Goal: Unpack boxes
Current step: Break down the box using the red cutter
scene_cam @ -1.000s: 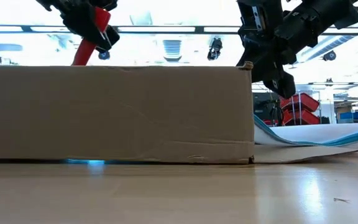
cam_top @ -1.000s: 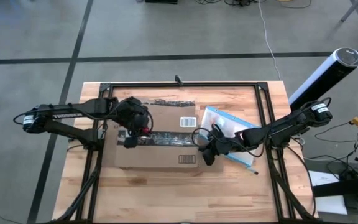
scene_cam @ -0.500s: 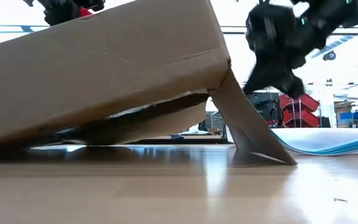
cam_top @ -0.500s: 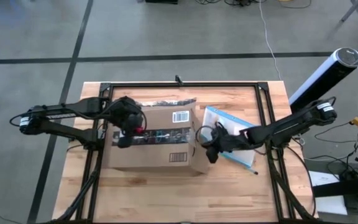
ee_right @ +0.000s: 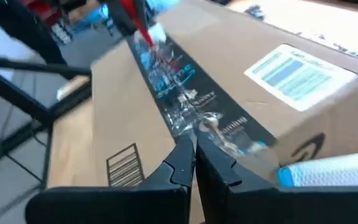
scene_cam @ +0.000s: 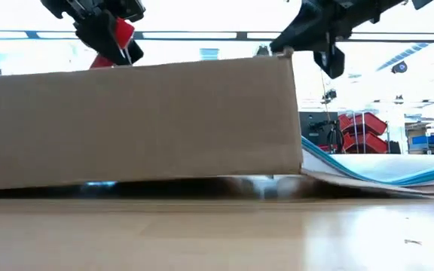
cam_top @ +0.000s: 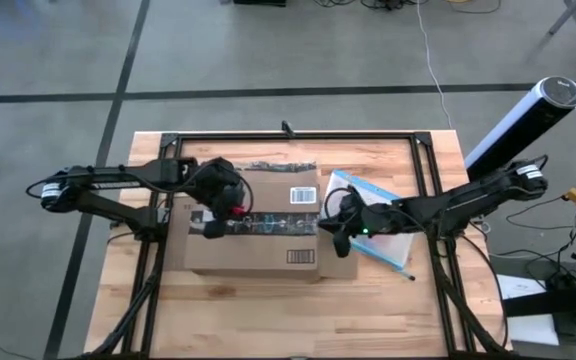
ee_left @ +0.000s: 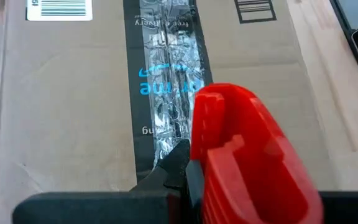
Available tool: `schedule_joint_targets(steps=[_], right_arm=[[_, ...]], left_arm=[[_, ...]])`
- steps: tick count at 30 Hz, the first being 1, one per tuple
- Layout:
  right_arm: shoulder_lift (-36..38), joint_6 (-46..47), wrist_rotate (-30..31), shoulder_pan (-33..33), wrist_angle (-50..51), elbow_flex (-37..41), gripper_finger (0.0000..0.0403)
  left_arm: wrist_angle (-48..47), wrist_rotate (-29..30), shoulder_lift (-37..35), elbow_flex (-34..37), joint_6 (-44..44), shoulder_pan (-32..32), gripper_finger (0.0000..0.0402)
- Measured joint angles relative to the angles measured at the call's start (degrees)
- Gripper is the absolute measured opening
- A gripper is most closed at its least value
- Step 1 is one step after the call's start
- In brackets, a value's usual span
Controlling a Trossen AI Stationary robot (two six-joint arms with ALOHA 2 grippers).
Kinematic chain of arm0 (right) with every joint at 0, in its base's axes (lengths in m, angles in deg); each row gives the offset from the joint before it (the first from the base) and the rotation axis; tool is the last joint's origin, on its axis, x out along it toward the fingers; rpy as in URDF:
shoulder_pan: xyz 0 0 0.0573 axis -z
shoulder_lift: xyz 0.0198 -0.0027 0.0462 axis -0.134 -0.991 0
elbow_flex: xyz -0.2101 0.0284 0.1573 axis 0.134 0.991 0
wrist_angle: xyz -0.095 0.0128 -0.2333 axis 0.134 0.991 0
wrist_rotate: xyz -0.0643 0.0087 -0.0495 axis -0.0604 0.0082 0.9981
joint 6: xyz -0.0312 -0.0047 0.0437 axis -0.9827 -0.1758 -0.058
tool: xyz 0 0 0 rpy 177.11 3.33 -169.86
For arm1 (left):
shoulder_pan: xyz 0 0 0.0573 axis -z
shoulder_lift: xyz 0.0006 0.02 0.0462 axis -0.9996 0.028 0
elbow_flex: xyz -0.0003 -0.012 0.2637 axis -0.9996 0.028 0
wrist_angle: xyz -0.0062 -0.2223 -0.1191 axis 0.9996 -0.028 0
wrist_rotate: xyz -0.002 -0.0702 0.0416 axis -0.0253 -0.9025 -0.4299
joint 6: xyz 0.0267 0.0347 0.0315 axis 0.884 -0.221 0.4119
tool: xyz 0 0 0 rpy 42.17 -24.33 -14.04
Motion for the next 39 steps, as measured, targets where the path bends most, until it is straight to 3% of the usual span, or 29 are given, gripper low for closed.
schedule_joint_targets(steps=[13, 21, 32, 39], right_arm=[[-17.43, -5.24, -14.35, 6.1, -11.77, -7.46, 0.0], [-25.27, -6.54, -16.07, 9.23, -11.6, -13.0, 0.0], [-26.86, -6.73, -17.67, 12.13, -4.54, -13.28, 0.0], [-26.89, -7.34, -17.55, 12.46, -1.64, -13.15, 0.0]], left_arm=[[1.9, -1.35, 2.17, 0.0, -1.14, 0.0, 0.0029], [2.33, -1.35, 2.23, 0.0, -4.01, 0.04, 0.0029], [2.27, -2.19, 0.85, -0.14, -6.15, 0.04, 0.0029], [-2.96, -2.3, -2.92, -0.26, -8.07, 0.04, 0.0029]])
